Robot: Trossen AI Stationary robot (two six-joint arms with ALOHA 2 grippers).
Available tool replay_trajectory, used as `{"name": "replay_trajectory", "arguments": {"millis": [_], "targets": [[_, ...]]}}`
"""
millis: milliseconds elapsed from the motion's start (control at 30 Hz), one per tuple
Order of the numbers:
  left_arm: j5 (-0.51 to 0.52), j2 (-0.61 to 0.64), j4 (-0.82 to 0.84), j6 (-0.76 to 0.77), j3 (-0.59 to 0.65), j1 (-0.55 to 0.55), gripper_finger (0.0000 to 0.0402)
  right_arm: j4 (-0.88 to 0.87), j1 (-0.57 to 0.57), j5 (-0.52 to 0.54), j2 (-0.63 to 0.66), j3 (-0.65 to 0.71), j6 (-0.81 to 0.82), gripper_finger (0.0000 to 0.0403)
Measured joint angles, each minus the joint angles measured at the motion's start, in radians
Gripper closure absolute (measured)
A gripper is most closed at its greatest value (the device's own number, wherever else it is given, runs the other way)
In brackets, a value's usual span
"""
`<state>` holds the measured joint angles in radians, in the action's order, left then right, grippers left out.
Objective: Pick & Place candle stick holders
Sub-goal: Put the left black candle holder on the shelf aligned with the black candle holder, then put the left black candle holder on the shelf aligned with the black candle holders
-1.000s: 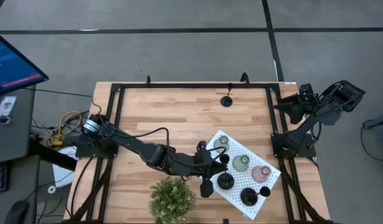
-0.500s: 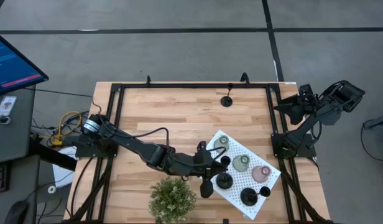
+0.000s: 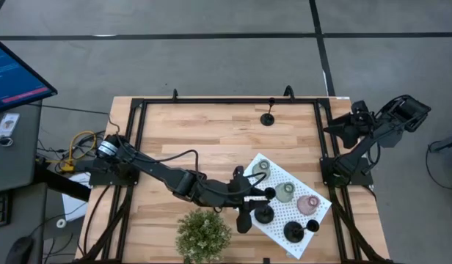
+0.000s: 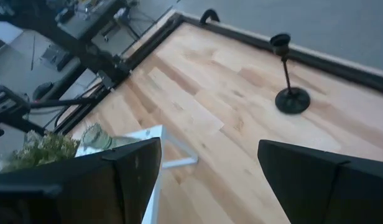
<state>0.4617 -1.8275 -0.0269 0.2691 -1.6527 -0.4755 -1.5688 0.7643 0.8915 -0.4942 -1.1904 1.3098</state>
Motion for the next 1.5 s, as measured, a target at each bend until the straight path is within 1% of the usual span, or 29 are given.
{"name": "replay_trajectory", "arguments": {"millis": [67, 300, 400, 600, 700, 833, 900, 1000, 1100, 1267, 1367, 1500], "targets": [[-0.002, 0.000, -0.002, 0.000, 0.000, 0.000, 0.0280, 0.000, 0.000, -0.015, 0.000, 0.000, 0.000, 0.0143], [-0.070, 0.000, -0.012, -0.003, 0.000, 0.000, 0.0219, 0.002, 0.000, -0.042, 0.000, 0.000, 0.000, 0.0143], [-0.074, 0.000, -0.011, -0.003, 0.000, 0.000, 0.0197, 0.006, 0.000, -0.060, 0.000, 0.000, -0.003, 0.0143], [-0.074, 0.002, 0.011, -0.027, 0.000, 0.005, 0.0166, 0.022, 0.000, -0.059, 0.000, 0.000, -0.007, 0.0143], [-0.071, 0.035, 0.102, -0.030, 0.002, 0.006, 0.0163, 0.048, 0.000, -0.056, -0.001, 0.000, -0.056, 0.0143], [-0.040, 0.117, 0.283, 0.002, 0.000, 0.005, 0.0169, 0.054, 0.000, -0.047, -0.002, 0.000, -0.087, 0.0143], [-0.028, 0.154, 0.391, 0.042, 0.001, 0.003, 0.0175, 0.054, 0.000, -0.018, -0.002, 0.000, -0.087, 0.0143], [0.020, 0.221, 0.520, 0.113, 0.001, 0.003, 0.0189, 0.053, 0.000, 0.047, -0.002, -0.004, -0.094, 0.0143], [0.070, 0.299, 0.584, 0.134, 0.001, 0.003, 0.0213, 0.055, 0.000, 0.134, -0.006, -0.030, -0.140, 0.0143], [0.213, 0.435, 0.585, 0.112, 0.001, 0.003, 0.0249, 0.059, 0.000, 0.348, -0.054, -0.107, -0.208, 0.0143], [0.288, 0.500, 0.581, 0.103, 0.000, 0.004, 0.0264, 0.060, -0.001, 0.428, -0.070, -0.183, -0.289, 0.0143], [0.333, 0.556, 0.559, 0.102, 0.000, 0.011, 0.0273, 0.098, 0.000, 0.529, -0.127, -0.300, -0.469, 0.0143]]}}
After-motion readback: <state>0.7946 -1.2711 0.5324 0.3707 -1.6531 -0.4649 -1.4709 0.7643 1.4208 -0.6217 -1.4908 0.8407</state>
